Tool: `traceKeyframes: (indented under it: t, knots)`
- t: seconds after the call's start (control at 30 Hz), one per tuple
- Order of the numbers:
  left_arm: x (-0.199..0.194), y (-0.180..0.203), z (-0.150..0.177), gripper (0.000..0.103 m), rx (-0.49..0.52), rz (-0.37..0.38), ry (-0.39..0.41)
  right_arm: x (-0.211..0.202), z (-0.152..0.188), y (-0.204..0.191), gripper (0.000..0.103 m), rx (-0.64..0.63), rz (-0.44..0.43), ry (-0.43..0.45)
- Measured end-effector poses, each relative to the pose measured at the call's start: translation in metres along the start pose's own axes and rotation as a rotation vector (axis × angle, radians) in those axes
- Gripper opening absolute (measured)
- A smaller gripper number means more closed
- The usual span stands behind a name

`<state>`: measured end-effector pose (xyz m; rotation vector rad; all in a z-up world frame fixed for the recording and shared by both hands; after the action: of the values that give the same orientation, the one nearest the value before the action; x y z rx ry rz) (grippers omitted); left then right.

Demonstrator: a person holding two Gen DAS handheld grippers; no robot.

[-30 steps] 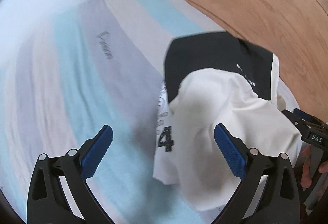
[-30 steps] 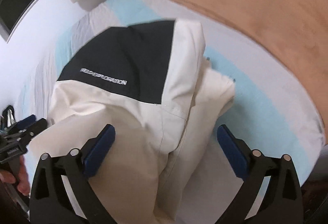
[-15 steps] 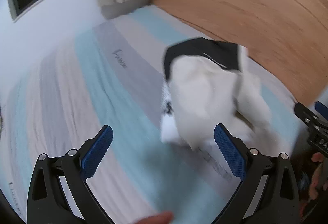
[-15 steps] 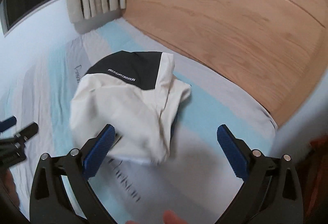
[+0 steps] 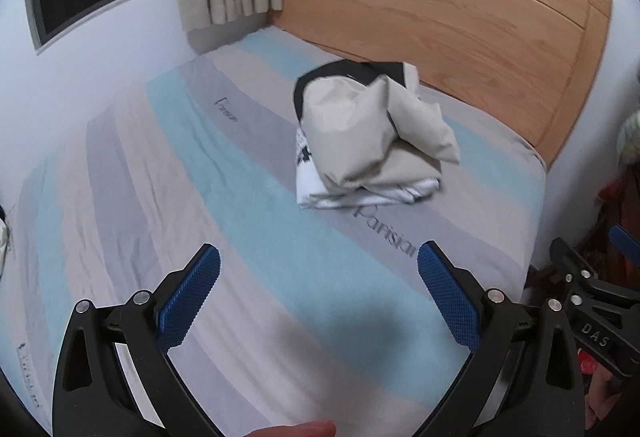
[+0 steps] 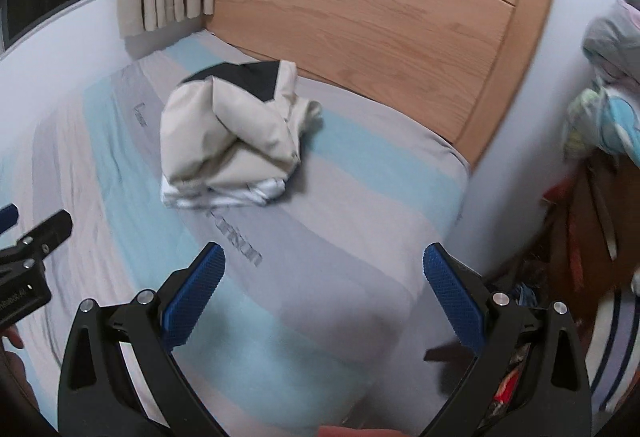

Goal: Fold large clothes

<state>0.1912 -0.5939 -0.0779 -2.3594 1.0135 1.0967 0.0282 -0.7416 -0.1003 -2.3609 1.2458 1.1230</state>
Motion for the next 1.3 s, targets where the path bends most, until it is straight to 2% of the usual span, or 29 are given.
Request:
traceKeyframes:
  t: [0.17, 0.33, 0.43, 0.7, 1.3]
  knots:
    - [-0.002, 0.008, 0.03, 0.097, 0.017, -0.001, -0.007, -0.003, 0.023, 0.001, 0.096, -0.009, -0.006, 0.018]
    - [-0.004, 0.013, 0.043, 0.097, 0.016, -0.014, 0.002, -0.01, 0.028, 0.005, 0.096, 0.003, -0.022, 0.041]
    - [-0.005, 0.013, 0.045, 0.097, -0.008, -0.017, -0.004, -0.014, 0.027, 0.002, 0.096, -0.001, -0.036, 0.053]
    - [-0.007, 0.015, 0.044, 0.097, 0.016, -0.047, -0.001, -0.023, 0.022, -0.004, 0.096, -0.01, -0.057, 0.069]
    - [-0.008, 0.016, 0.04, 0.097, 0.012, -0.023, 0.024, -0.02, 0.019, -0.005, 0.096, -0.002, -0.058, 0.063]
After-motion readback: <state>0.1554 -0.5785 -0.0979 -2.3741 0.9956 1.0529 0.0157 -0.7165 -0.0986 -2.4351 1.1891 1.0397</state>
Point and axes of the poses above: each gripper's, at about its wrist camera, not at the fingertips, and x roughly the way its jaws point, y to its right, z to its underside, the point moved 7 cm from there along x, roughly the way its jaws point
